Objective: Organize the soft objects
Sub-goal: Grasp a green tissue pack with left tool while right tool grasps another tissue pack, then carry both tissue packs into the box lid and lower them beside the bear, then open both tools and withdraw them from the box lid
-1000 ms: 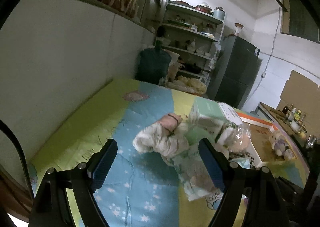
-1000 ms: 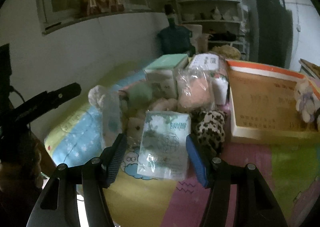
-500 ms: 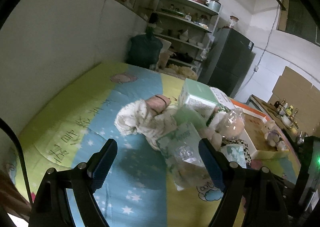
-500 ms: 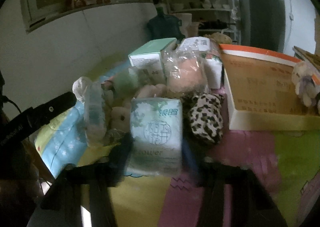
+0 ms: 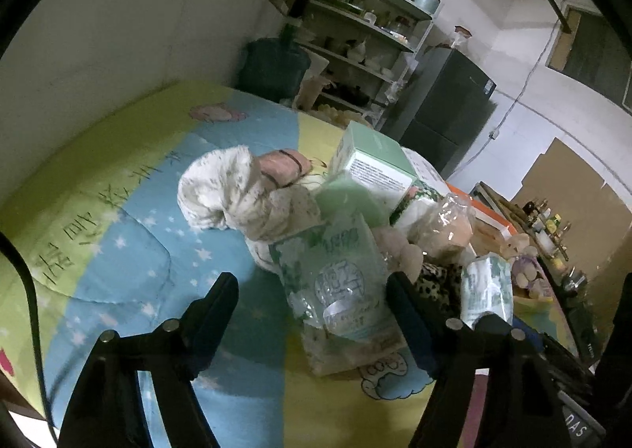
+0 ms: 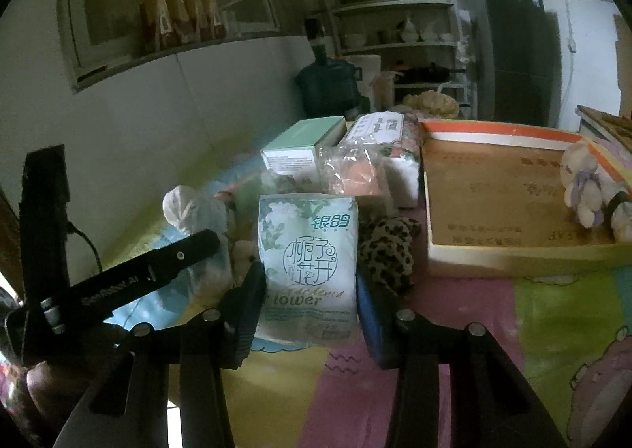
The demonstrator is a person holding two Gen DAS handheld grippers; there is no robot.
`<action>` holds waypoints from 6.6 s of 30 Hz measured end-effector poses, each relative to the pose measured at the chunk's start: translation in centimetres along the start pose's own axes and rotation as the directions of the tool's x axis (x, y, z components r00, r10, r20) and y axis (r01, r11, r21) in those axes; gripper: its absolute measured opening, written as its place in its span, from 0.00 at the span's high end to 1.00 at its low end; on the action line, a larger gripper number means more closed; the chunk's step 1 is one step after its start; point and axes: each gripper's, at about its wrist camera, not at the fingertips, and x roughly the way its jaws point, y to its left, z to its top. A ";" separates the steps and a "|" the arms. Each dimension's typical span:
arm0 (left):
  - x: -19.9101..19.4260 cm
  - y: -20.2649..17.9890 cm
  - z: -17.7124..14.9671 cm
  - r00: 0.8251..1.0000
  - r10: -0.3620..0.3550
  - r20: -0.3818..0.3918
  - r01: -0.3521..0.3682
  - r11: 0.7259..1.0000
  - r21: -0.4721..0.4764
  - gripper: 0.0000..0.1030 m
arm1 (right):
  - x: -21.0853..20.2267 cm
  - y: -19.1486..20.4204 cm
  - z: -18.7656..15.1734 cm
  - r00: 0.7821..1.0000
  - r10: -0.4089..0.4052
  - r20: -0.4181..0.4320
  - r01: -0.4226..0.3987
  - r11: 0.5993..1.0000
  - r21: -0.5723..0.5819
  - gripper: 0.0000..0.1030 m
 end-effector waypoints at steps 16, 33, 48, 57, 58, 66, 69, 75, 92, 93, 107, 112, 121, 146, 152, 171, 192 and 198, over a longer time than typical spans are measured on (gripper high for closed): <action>-1.1 -1.4 -0.6 0.997 -0.044 0.059 0.040 0.996 0.077 0.64 | -0.7 -0.5 0.1 1.000 0.009 0.024 -0.009 1.000 0.015 0.56; -3.7 -5.6 0.9 0.986 -0.074 0.151 0.045 0.982 0.185 0.64 | -3.3 -1.4 1.0 0.994 -0.004 0.105 0.004 1.000 0.008 0.56; -2.7 -11.7 1.9 0.977 -0.156 0.144 0.111 0.954 0.279 0.64 | -5.7 -4.8 2.0 0.985 -0.050 0.167 0.044 0.998 0.035 0.56; -1.2 -15.1 2.2 0.973 -0.195 0.120 0.148 0.936 0.318 0.65 | -6.9 -7.8 2.6 0.979 -0.077 0.190 0.066 0.996 0.061 0.56; -1.0 -15.5 2.3 0.973 -0.199 0.118 0.152 0.934 0.322 0.65 | -7.0 -8.2 2.6 0.978 -0.081 0.193 0.070 0.995 0.065 0.56; 0.8 -18.4 2.4 0.971 -0.218 0.094 0.173 0.922 0.347 0.65 | -7.0 -10.9 3.5 0.975 -0.100 0.199 0.084 0.992 0.091 0.56; 1.6 -19.4 2.4 0.972 -0.221 0.084 0.178 0.918 0.356 0.65 | -6.4 -11.6 4.0 0.975 -0.108 0.196 0.089 0.991 0.103 0.56; 3.6 -21.1 2.6 0.975 -0.216 0.057 0.182 0.915 0.359 0.65 | -5.3 -13.7 4.2 0.978 -0.115 0.172 0.093 0.987 0.127 0.56; 9.1 -22.9 2.3 0.983 -0.178 -0.034 0.178 0.918 0.355 0.65 | -2.5 -18.5 4.0 0.986 -0.142 0.085 0.123 0.974 0.191 0.56; 9.4 -23.0 2.2 0.984 -0.176 -0.040 0.179 0.918 0.355 0.65 | -2.4 -18.8 4.0 0.986 -0.148 0.081 0.130 0.972 0.196 0.56; 13.0 -23.8 1.3 0.980 -0.143 -0.142 0.185 0.918 0.351 0.65 | -1.5 -21.3 4.0 0.983 -0.185 0.016 0.177 0.956 0.235 0.56; 14.5 -24.1 0.8 0.975 -0.123 -0.183 0.182 0.918 0.352 0.65 | -1.8 -21.7 3.8 0.979 -0.205 0.006 0.198 0.952 0.235 0.55; 15.5 -24.4 0.7 0.974 -0.113 -0.199 0.181 0.912 0.369 0.65 | -1.6 -22.0 4.1 0.978 -0.206 -0.012 0.204 0.955 0.216 0.55; 11.2 -23.8 2.2 0.968 -0.218 -0.123 0.247 0.908 0.339 0.31 | -5.3 -21.0 4.9 0.973 -0.207 0.103 0.177 0.953 0.245 0.33; 9.0 -23.4 3.0 0.969 -0.244 -0.041 0.244 0.909 0.338 0.17 | -6.7 -20.7 5.1 0.964 -0.219 0.153 0.174 0.949 0.263 0.25; 2.4 -21.7 3.4 0.961 -0.252 0.116 0.182 0.887 0.424 0.16 | -9.8 -16.7 5.1 0.934 -0.236 0.270 0.172 0.955 0.241 0.24; -3.1 -13.7 2.9 0.974 -0.123 0.191 0.045 0.929 0.367 0.16 | -9.4 -8.2 4.2 0.945 -0.170 0.281 0.133 0.980 0.145 0.24; -3.7 -11.1 3.2 0.978 -0.063 0.199 -0.005 0.946 0.323 0.16 | -8.5 -6.6 3.8 0.953 -0.147 0.265 0.117 0.985 0.128 0.24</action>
